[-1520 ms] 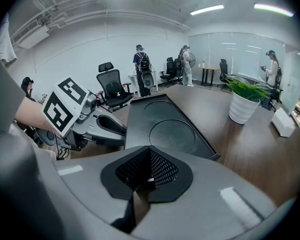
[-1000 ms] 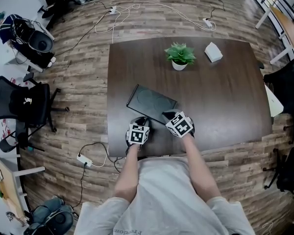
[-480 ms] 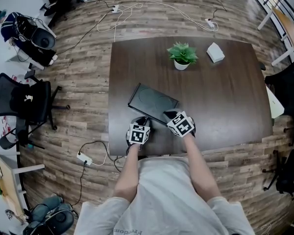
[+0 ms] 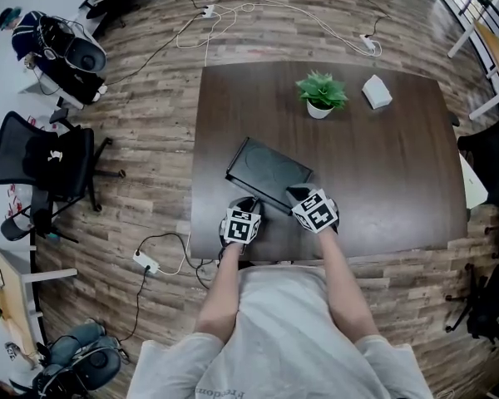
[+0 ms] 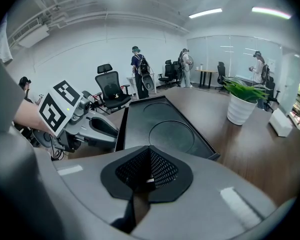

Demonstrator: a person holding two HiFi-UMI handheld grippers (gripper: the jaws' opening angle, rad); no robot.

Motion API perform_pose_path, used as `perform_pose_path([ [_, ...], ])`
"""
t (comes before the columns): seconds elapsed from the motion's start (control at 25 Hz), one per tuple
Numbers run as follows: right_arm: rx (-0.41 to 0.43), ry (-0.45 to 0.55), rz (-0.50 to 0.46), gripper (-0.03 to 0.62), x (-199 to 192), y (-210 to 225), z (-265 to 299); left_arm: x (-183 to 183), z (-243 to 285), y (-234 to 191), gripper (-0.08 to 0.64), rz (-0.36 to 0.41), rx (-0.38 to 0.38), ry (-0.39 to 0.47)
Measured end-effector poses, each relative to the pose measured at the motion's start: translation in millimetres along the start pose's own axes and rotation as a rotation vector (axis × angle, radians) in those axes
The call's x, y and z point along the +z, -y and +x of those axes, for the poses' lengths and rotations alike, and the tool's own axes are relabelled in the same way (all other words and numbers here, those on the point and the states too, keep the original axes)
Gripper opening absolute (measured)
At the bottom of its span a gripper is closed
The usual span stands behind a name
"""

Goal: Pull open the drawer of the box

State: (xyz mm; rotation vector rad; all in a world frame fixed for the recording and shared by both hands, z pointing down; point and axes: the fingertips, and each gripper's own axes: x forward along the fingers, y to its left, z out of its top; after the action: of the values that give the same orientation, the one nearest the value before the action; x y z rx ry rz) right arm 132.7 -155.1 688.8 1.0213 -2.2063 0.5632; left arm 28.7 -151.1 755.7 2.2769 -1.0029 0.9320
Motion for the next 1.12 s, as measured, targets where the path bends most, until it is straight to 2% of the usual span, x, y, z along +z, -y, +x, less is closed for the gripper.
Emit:
perform_pose_path([
  [1.12, -0.030, 0.034, 0.000, 0.002, 5, 0, 0, -30, -28, -6, 0.127, -0.038, 0.022, 0.006],
])
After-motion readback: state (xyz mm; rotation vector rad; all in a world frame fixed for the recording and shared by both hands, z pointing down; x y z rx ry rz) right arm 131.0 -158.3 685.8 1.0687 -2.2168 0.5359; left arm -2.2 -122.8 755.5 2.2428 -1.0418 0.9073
